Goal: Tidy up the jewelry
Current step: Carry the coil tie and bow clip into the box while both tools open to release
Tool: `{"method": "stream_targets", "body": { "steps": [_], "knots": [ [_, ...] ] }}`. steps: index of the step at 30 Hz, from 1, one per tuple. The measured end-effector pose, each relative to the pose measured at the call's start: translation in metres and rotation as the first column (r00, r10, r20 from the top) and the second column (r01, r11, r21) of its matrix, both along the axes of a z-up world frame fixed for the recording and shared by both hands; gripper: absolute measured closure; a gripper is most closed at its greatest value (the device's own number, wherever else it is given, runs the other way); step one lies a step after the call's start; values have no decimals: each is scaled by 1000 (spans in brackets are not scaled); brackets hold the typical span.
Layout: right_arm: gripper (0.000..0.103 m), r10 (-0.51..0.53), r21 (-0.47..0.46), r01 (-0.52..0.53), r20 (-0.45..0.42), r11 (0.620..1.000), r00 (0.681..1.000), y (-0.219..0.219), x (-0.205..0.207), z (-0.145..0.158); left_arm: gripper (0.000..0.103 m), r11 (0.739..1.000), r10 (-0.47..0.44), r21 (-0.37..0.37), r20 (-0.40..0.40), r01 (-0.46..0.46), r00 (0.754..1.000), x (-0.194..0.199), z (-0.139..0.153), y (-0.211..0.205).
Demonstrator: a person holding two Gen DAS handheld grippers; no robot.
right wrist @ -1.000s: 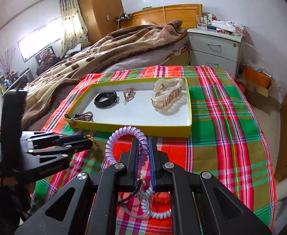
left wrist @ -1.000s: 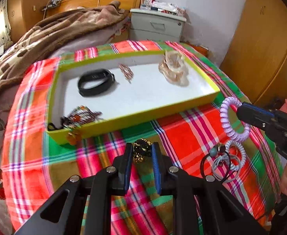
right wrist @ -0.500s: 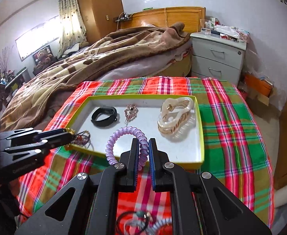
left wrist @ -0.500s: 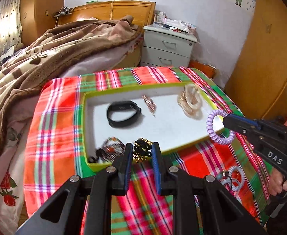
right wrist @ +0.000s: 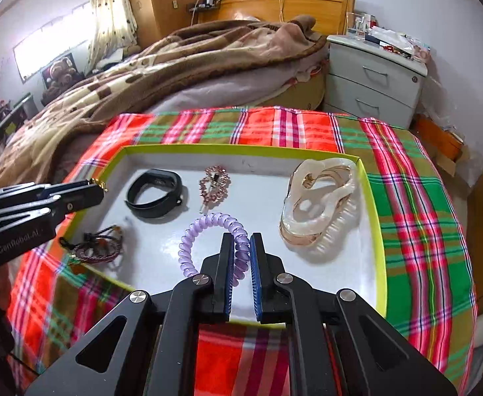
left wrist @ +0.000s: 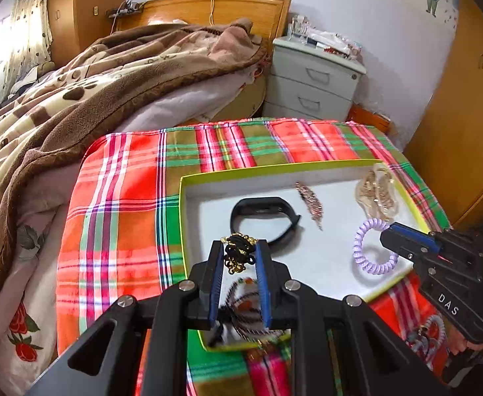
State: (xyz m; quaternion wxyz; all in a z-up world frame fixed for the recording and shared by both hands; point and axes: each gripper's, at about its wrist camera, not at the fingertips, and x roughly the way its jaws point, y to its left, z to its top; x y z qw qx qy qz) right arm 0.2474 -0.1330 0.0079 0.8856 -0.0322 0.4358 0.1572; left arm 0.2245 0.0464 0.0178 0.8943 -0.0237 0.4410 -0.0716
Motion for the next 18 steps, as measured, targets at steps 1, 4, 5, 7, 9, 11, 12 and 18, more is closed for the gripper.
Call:
{"method": "stream_targets", "body": {
  "steps": [1,4,5,7,9,11,12,18],
  "knots": [
    [93,-2,-1,2,-4,1000,1000,1,2,-2,83,1000,6,6,-7,-6,1000,4,-2,1],
    [93,-2,-10,2,-13,1000,1000,2,7,-7,83,1000,1,27,-19,0,1000,12,-10,0],
    [93,-3,-19,3,-16,1000,1000,3,9,-9,83,1000,0,26,-28,1,1000,15,-12,0],
    [93,-4,-35,4,-16,999,1000,6,12,-12,83,1000,2,24,-36,-1,999,18,-16,-1],
    [93,-7,-45,7,-17,999,1000,7,14,-15,83,1000,1,24,-41,0,999,20,-19,-1],
    [93,-9,-60,8,-14,998,1000,9,16,-17,83,1000,-1,26,-53,2,999,23,-22,-1],
    [93,-10,-65,9,-14,998,1000,9,16,-18,83,1000,-1,26,-60,2,998,24,-25,-1],
    [93,-19,-76,17,-24,997,1000,10,20,-23,82,1000,0,13,-62,1,998,25,-25,0]
  ]
}}
